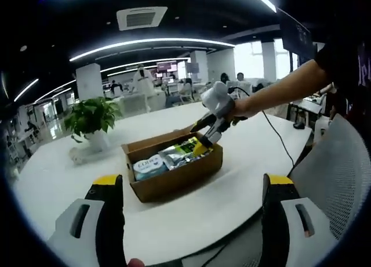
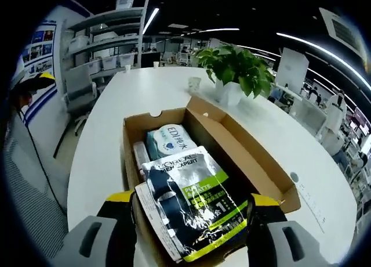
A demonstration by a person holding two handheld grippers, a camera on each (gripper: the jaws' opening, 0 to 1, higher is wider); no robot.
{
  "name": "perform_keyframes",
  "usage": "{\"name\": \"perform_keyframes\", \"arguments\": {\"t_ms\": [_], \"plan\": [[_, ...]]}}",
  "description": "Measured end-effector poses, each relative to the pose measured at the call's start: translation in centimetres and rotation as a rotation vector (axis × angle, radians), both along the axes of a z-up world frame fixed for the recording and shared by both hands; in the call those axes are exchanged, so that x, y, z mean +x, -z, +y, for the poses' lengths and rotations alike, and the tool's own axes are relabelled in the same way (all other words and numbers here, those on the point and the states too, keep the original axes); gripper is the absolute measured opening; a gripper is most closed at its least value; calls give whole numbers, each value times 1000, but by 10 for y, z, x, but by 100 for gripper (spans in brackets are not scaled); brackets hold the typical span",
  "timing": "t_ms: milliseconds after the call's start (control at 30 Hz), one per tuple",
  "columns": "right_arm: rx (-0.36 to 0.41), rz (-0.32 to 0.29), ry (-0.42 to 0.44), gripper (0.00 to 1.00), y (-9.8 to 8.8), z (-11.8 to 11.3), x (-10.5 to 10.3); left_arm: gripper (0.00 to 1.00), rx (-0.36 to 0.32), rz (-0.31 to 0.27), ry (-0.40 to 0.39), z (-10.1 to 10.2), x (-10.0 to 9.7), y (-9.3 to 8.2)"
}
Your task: Operate the shoe box by opening the lid, removing the specified soft item, and placing it in the target area until the item is outside and the box remains undamaged.
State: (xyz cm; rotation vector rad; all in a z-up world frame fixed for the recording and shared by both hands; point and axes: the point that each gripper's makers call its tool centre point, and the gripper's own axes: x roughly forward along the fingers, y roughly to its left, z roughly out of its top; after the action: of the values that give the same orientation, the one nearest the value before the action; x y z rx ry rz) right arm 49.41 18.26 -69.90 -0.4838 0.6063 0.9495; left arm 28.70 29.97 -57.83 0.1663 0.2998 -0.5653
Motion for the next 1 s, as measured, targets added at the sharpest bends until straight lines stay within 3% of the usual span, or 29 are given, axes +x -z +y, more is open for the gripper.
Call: {"name": "perform_keyframes", "arguments": {"t_ms": [667,800,900,1000], "plan": [[-3,91,-6,68,24,4,10,89,-48,37,3,-3,3,4],[-58,88,-46,61,30,0,8,88,-43,39,3,-3,3,5],[-36,107,-42,59,28,1,7,88,-40,42,4,-3,3,5],[-20,131,-48,51,29,3,2,87,-37,47,9,-4,2,6]]}}
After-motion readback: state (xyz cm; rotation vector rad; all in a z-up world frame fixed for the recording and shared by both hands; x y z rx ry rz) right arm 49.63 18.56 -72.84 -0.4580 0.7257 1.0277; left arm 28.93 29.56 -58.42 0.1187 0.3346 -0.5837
